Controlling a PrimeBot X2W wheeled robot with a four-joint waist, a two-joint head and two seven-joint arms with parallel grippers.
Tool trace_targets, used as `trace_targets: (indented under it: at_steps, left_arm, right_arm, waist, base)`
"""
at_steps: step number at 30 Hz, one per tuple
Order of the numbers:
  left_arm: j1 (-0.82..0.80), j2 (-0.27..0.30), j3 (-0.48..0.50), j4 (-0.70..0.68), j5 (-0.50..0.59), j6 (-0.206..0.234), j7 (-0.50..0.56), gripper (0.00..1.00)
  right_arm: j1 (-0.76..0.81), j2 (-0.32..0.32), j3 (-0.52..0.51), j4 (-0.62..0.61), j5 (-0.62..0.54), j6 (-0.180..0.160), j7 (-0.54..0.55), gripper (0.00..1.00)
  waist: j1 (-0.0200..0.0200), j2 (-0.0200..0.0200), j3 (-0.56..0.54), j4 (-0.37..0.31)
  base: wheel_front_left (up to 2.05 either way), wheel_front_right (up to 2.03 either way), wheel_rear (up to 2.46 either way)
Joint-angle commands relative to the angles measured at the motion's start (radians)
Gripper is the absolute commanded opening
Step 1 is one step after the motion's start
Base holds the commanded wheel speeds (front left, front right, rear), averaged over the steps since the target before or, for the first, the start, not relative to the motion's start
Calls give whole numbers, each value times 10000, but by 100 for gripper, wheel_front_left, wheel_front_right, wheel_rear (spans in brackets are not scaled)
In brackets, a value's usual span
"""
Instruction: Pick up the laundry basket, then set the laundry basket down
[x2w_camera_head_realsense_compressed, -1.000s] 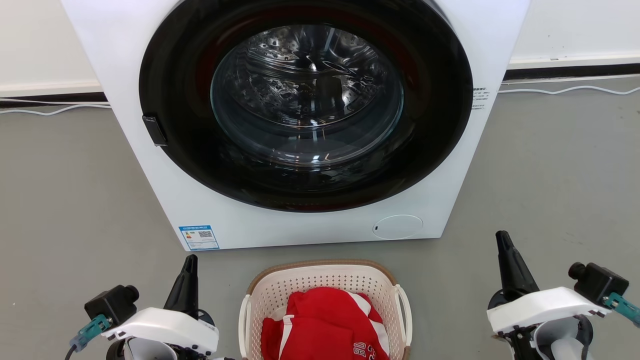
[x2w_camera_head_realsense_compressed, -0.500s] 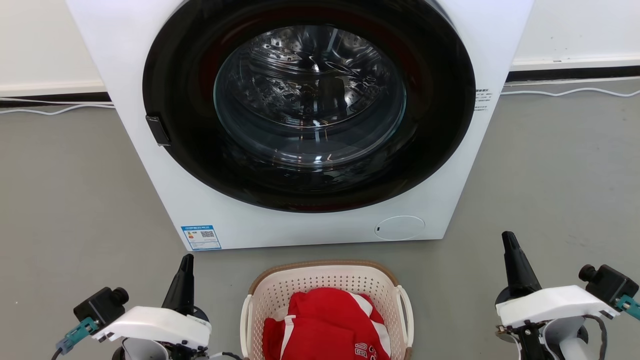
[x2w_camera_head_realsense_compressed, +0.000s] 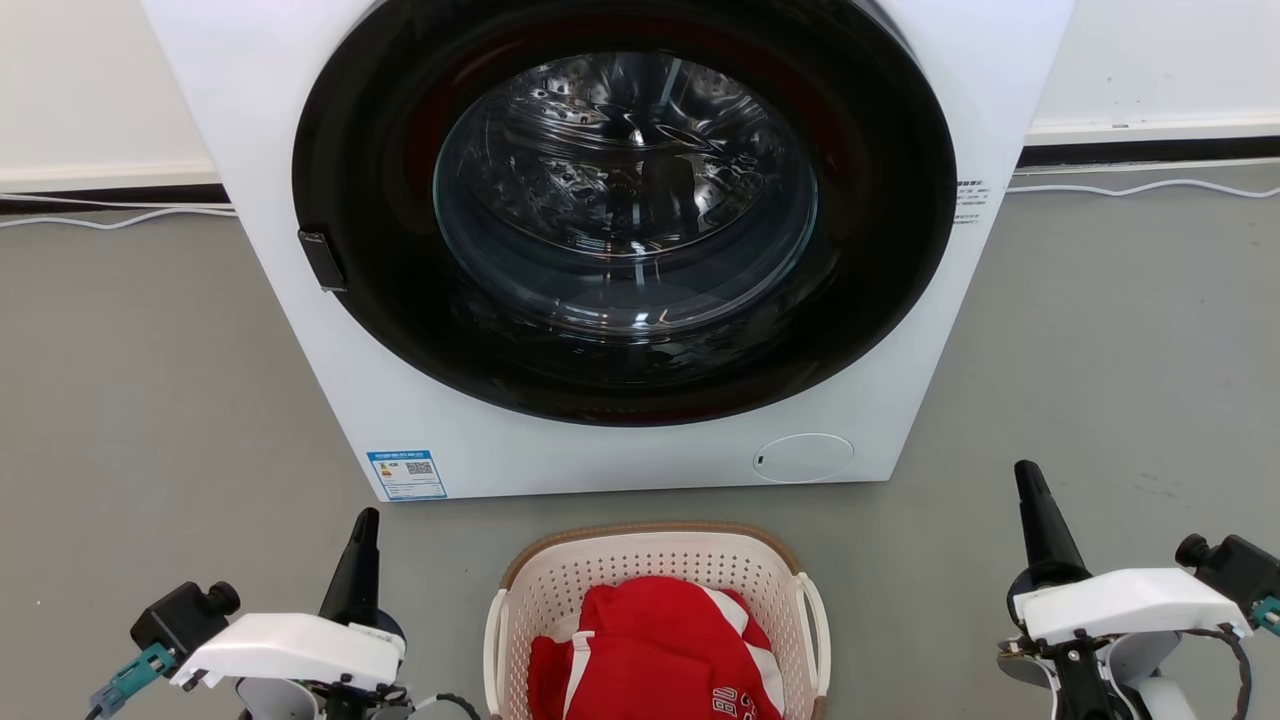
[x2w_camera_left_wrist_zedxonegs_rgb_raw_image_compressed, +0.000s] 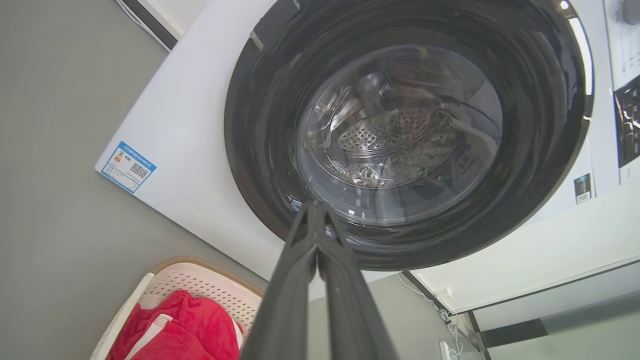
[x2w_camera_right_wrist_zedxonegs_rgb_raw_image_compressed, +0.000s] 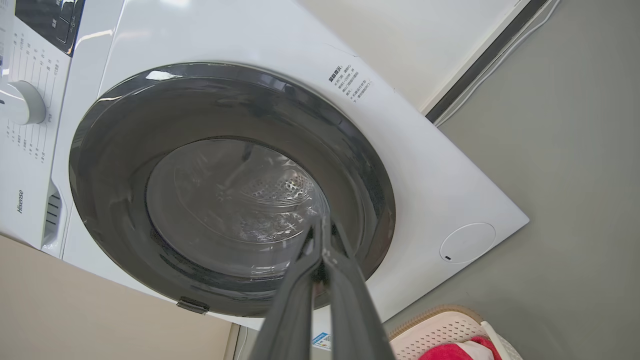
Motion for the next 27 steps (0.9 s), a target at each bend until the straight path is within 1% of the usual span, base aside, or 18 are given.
trace_targets:
  at_steps: [1,27]
  left_arm:
    - [-231,100,215,-336,-386,-121,81,0]
    - [-203,125,517,-525,-3155,-171,816,0]
  right_arm:
    - [-84,-6,22,-294,376,40,108,0]
    - [19,111,-354,-455,3060,55,829,0]
  waist:
    - [-1,0,-4,9]
    - [-1,0,-48,120]
  base:
    - [0,0,0]
    - [0,0,0]
